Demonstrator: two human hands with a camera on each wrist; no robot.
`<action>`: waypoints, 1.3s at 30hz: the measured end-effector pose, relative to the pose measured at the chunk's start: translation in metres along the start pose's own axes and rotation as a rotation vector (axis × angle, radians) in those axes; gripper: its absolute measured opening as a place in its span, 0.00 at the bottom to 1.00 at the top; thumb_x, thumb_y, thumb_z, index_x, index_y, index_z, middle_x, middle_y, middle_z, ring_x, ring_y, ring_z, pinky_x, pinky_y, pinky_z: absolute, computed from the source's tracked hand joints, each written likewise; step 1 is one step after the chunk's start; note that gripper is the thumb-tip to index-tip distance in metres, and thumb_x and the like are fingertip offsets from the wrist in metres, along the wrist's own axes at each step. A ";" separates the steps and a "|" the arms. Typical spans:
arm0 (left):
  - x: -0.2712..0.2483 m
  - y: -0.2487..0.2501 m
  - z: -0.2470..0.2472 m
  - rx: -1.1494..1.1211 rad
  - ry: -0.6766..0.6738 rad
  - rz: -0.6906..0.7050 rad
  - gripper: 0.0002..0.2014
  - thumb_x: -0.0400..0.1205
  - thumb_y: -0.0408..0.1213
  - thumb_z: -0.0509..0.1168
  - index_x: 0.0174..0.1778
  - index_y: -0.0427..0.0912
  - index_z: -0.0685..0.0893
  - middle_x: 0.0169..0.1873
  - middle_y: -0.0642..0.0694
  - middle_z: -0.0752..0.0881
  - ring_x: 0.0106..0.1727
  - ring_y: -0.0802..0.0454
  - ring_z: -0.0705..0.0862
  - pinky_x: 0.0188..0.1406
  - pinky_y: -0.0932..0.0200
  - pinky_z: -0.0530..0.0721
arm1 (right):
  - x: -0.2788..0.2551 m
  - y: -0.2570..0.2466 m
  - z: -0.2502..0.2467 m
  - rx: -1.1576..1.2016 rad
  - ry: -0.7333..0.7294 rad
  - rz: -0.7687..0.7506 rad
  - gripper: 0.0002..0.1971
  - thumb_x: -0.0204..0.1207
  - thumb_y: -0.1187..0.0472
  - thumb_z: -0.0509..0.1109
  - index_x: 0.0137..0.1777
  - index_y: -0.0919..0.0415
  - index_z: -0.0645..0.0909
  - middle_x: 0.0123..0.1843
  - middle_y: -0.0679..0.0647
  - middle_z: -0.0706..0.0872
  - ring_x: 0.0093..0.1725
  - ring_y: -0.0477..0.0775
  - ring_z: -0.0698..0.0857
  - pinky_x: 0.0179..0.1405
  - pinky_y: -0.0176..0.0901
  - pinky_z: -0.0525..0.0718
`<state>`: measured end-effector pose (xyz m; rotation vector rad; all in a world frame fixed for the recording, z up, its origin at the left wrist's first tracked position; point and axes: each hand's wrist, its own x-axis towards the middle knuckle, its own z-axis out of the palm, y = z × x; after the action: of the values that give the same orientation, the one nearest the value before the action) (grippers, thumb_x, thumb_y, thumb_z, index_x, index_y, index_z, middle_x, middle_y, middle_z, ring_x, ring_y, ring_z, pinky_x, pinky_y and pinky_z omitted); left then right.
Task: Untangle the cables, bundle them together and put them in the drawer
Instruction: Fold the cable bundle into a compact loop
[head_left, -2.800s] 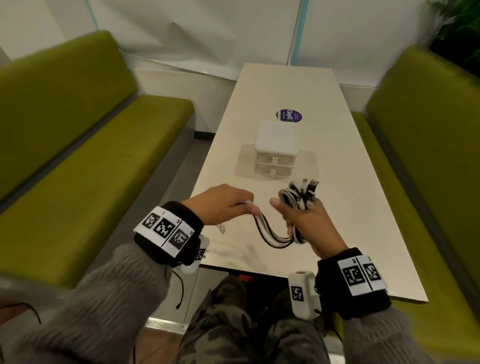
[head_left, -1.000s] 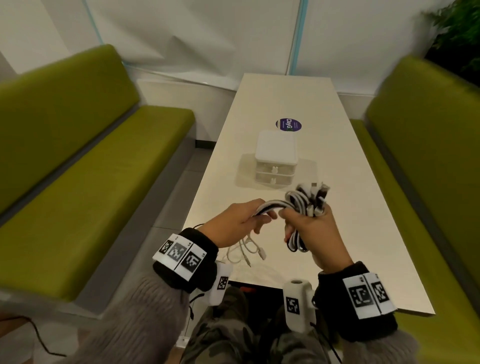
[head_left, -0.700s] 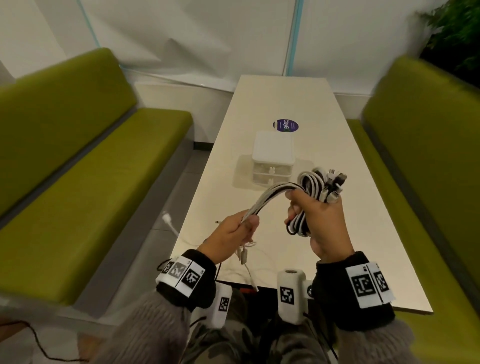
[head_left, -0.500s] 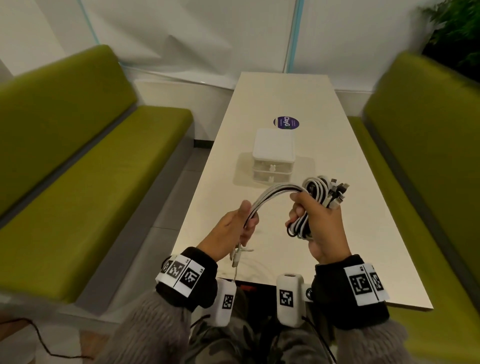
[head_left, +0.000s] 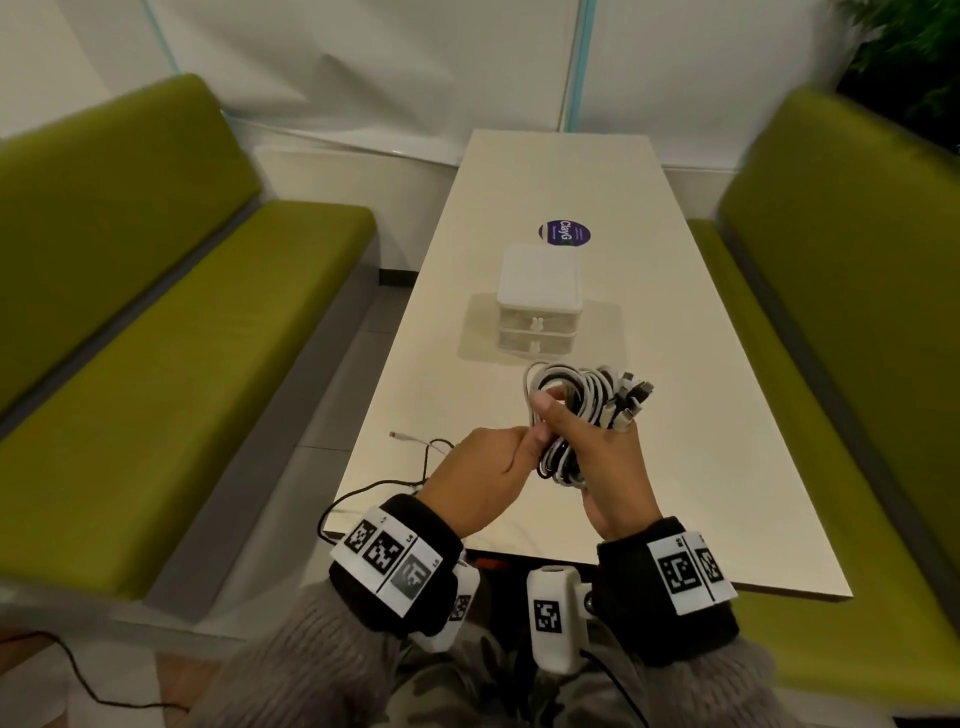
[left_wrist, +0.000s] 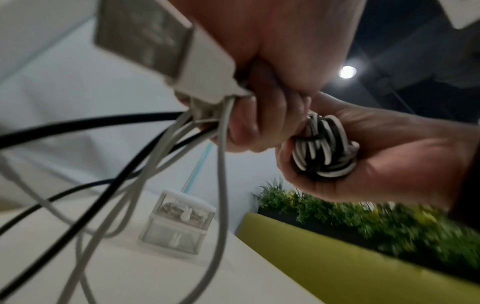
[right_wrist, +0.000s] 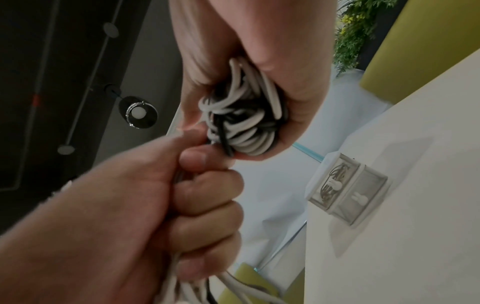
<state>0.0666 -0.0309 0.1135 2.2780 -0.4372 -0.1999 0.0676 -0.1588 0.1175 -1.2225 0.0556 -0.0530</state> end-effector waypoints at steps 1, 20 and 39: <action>0.000 0.003 -0.001 0.147 -0.036 0.004 0.26 0.87 0.51 0.43 0.38 0.38 0.79 0.26 0.42 0.77 0.30 0.49 0.78 0.35 0.51 0.77 | 0.000 0.001 0.000 -0.023 -0.003 0.000 0.13 0.58 0.58 0.81 0.42 0.58 0.84 0.36 0.51 0.86 0.40 0.47 0.86 0.43 0.39 0.84; 0.006 0.014 -0.017 0.790 -0.219 0.171 0.18 0.88 0.46 0.42 0.40 0.41 0.69 0.23 0.50 0.65 0.27 0.47 0.69 0.34 0.54 0.68 | 0.005 0.004 -0.003 -0.229 -0.010 0.187 0.07 0.67 0.74 0.76 0.44 0.65 0.87 0.39 0.59 0.88 0.42 0.53 0.87 0.43 0.45 0.85; 0.010 -0.008 -0.007 0.020 -0.174 0.152 0.13 0.87 0.46 0.53 0.60 0.47 0.78 0.34 0.60 0.79 0.37 0.54 0.80 0.39 0.65 0.72 | 0.009 0.003 -0.002 0.046 0.172 0.153 0.07 0.70 0.74 0.73 0.36 0.65 0.80 0.32 0.61 0.81 0.32 0.57 0.82 0.27 0.45 0.79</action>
<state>0.0794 -0.0245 0.1120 2.2440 -0.7027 -0.3189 0.0767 -0.1606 0.1135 -1.1626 0.2963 -0.0262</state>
